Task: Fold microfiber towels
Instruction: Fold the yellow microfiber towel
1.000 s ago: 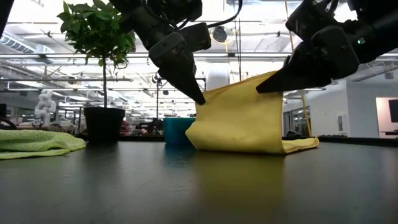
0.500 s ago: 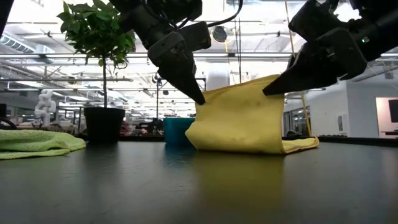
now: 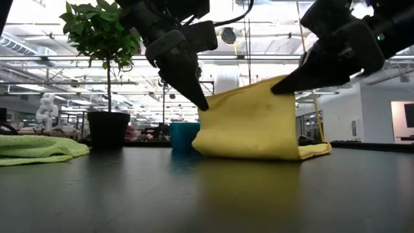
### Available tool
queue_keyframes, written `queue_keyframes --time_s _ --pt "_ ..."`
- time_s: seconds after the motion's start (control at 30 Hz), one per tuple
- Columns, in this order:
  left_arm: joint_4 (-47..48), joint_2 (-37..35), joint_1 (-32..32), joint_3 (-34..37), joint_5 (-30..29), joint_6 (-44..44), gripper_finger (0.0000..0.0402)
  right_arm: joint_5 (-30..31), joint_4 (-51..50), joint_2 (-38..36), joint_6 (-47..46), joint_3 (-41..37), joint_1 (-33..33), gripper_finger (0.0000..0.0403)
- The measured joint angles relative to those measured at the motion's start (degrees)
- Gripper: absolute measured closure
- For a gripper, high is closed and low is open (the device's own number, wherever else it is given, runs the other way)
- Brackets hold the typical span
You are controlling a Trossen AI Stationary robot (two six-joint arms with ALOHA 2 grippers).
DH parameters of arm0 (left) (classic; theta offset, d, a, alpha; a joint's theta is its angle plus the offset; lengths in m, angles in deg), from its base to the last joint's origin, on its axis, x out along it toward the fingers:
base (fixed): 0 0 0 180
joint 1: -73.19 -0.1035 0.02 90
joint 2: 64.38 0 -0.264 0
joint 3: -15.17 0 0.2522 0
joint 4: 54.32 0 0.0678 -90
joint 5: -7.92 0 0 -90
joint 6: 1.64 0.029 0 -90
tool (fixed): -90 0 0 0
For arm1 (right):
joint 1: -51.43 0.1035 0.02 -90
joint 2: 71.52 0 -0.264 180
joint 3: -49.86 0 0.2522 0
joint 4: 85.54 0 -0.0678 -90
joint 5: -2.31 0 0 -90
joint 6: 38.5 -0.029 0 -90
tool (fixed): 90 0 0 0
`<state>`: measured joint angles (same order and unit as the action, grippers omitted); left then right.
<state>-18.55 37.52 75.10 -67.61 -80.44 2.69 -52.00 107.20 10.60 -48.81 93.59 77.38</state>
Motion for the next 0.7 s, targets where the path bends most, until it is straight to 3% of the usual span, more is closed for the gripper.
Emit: queue_keyframes --time_s 0.13,0.4,0.7 --pt "1.9 -1.4 2.4 -0.1 -2.3 -0.8 0.0398 -1.0 0.2 -2.6 0.1 0.0 0.0 0.04" --pt "3.1 -6.3 10.0 -0.1 -4.7 -5.4 0.0398 -11.9 2.2 -6.3 -0.2 0.1 2.3 0.0402" --pt "2.9 -7.2 19.9 -0.1 -5.0 -13.9 0.0398 -13.5 5.6 0.4 -3.9 4.4 7.9 0.0402"
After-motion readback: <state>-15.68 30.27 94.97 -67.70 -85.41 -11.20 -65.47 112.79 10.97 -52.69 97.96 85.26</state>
